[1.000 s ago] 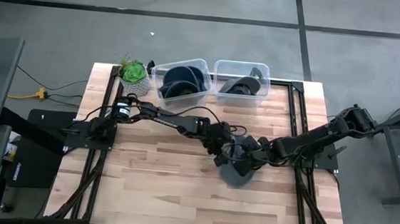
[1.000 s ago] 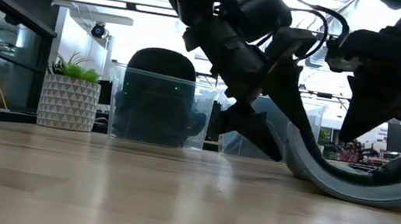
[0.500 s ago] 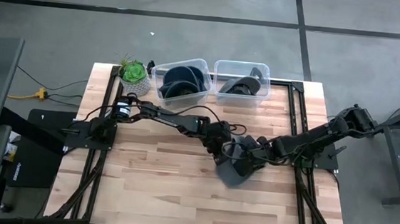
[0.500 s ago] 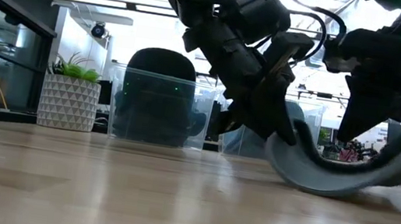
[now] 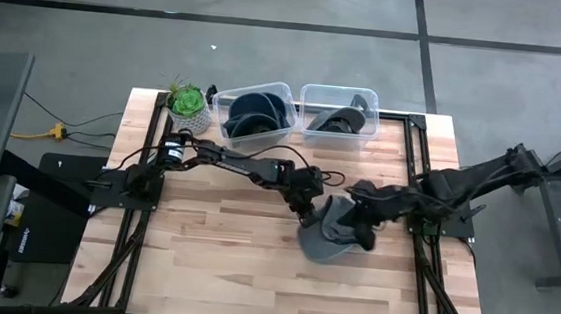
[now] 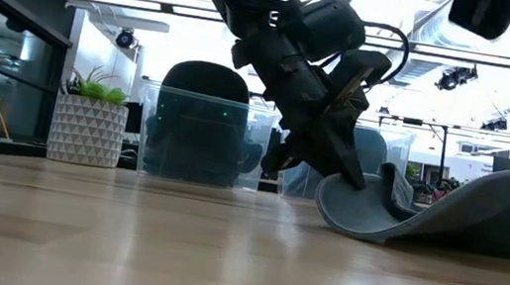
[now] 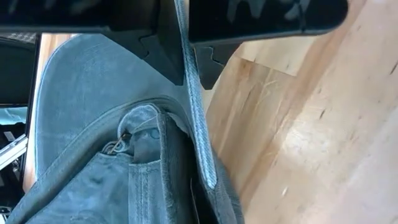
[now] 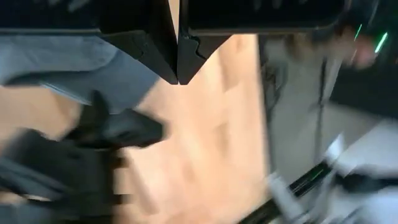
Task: Pick & Place hat
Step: Put the gray cap into the right transparent bin
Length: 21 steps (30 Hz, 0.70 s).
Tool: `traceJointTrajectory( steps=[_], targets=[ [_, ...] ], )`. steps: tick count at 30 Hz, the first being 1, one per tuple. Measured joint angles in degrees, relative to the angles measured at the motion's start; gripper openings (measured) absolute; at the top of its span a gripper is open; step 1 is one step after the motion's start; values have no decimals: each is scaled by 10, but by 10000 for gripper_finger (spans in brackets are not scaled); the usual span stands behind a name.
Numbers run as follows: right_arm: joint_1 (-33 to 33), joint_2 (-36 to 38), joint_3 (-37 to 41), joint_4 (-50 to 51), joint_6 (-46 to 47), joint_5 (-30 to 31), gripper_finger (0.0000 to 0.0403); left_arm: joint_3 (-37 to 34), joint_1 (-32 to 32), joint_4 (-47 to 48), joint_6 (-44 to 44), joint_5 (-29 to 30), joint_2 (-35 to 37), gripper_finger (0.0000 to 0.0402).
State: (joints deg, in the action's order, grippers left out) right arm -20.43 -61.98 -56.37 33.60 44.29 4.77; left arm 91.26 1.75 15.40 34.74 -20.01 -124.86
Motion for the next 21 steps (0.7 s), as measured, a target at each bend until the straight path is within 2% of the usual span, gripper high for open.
traceJointTrajectory(
  steps=[3,5,17,21],
  targets=[
    [-10,10,-7,-11,-91,-70,2,0,5,-2,0,0,0,0],
    [-20,12,-9,-26,-123,-88,1,0,11,-2,0,-2,0,0],
    [-41,-8,-9,61,-111,-6,3,9,37,6,-1,-23,-1,0],
    [-40,-9,-9,97,-122,76,4,42,36,24,-17,-20,-1,0]
  ],
)
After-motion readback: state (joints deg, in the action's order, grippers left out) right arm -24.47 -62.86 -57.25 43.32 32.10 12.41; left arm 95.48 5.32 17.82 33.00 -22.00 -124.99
